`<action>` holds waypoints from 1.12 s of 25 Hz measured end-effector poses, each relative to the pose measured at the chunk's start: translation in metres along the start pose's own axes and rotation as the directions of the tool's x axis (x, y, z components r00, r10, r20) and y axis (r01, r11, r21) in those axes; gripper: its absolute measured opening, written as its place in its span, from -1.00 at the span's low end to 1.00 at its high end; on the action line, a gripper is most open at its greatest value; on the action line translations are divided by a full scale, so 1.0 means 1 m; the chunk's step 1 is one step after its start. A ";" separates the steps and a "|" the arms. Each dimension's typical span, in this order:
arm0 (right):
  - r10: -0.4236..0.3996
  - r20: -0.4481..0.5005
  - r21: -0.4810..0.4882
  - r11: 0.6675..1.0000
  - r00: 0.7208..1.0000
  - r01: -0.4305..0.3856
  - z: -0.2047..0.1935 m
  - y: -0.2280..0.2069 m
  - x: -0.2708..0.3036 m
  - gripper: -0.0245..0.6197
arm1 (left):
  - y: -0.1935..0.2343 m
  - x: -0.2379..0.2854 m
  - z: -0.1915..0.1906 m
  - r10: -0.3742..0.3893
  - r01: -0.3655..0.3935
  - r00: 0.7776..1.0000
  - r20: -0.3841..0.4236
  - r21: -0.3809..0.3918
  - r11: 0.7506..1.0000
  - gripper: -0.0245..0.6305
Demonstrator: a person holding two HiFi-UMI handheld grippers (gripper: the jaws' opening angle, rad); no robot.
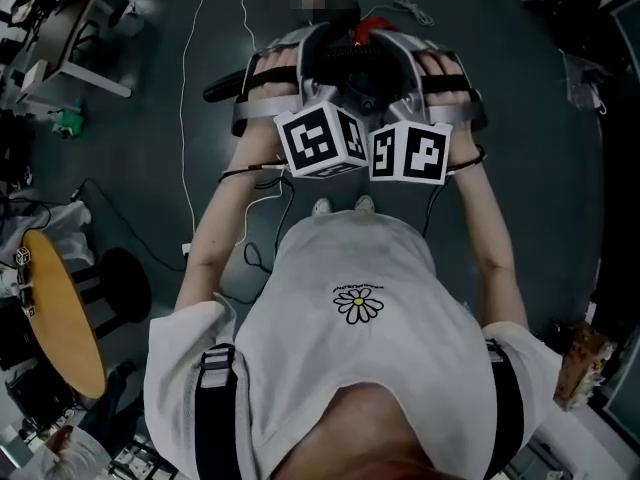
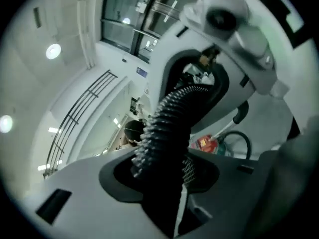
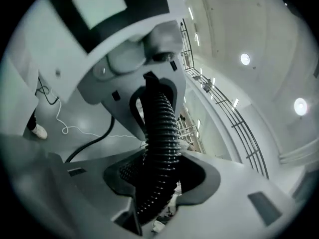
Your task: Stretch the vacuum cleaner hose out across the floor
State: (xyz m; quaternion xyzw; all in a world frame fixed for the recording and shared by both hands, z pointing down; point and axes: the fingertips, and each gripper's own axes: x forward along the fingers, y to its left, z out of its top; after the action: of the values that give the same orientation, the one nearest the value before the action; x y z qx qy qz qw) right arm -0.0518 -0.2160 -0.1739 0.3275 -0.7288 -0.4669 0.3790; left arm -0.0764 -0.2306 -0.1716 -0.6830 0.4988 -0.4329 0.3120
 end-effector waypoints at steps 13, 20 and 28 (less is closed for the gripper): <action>-0.162 0.096 0.460 0.882 0.982 0.101 -0.037 0.021 -0.012 -0.38 | -0.004 -0.019 -0.022 -0.064 0.119 0.987 0.146 -0.409 0.905 -0.41; -0.164 0.012 0.648 0.753 0.986 0.117 -0.041 0.046 -0.032 -0.27 | -0.017 -0.034 -0.043 -0.085 0.119 0.991 0.099 -0.420 0.900 -0.36; -0.088 -0.258 0.663 0.708 0.962 0.243 -0.099 0.088 -0.051 0.00 | -0.017 -0.052 -0.047 -0.077 0.128 0.987 0.138 -0.406 0.905 -0.33</action>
State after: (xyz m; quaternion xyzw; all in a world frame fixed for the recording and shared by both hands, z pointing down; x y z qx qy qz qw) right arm 0.0479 -0.1856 -0.0770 0.5557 -0.7737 -0.1583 0.2601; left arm -0.1183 -0.1759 -0.1516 -0.7833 0.5231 -0.2919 0.1662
